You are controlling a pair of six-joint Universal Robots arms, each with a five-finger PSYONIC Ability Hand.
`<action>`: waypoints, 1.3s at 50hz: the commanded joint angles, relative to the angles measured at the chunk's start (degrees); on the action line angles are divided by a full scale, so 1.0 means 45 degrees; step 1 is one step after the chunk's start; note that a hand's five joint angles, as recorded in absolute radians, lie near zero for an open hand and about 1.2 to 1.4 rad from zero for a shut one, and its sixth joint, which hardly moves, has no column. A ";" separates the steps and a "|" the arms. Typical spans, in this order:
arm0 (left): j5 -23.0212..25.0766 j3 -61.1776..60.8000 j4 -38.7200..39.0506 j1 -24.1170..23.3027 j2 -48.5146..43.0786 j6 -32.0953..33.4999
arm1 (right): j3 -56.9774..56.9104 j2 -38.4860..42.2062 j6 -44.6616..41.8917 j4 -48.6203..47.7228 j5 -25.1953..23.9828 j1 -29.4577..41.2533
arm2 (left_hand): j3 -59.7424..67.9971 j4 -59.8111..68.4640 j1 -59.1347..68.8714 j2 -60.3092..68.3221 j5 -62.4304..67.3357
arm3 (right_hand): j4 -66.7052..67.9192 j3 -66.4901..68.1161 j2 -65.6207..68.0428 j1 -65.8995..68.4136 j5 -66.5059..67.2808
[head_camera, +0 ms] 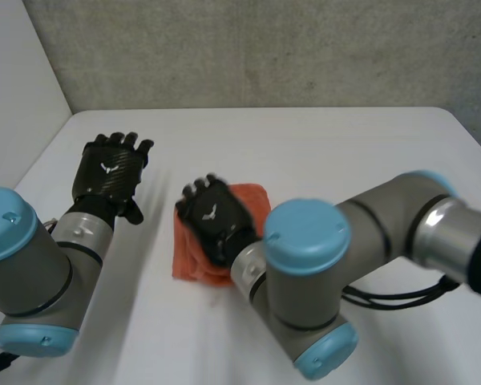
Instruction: Fold the laundry
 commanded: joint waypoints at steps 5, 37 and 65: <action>0.0160 0.1796 -0.0942 -0.1400 -0.0187 -0.2188 | 0.0226 -0.1600 0.4336 0.0724 0.0126 -0.2466 | -0.0077 0.0050 0.0179 0.0109 -0.0179 | -0.0745 -0.0581 -0.0637 -0.0428 -0.0859; -0.1012 0.3050 -0.5205 -0.1129 -0.3860 -0.1744 | -0.4051 0.2501 0.6270 0.5821 -0.0890 -0.2798 | -0.0338 -0.0212 -0.0083 -0.0153 -0.0440 | -0.0745 -0.0581 -0.0637 -0.0428 -0.0859; -0.0133 0.5743 -0.7486 -0.0154 0.2487 -0.3480 | -0.1455 -0.5505 0.6055 0.4025 0.1201 -0.5472 | -0.0338 -0.0212 -0.0082 -0.0153 -0.0440 | -0.0745 -0.0581 -0.0637 -0.0428 -0.0859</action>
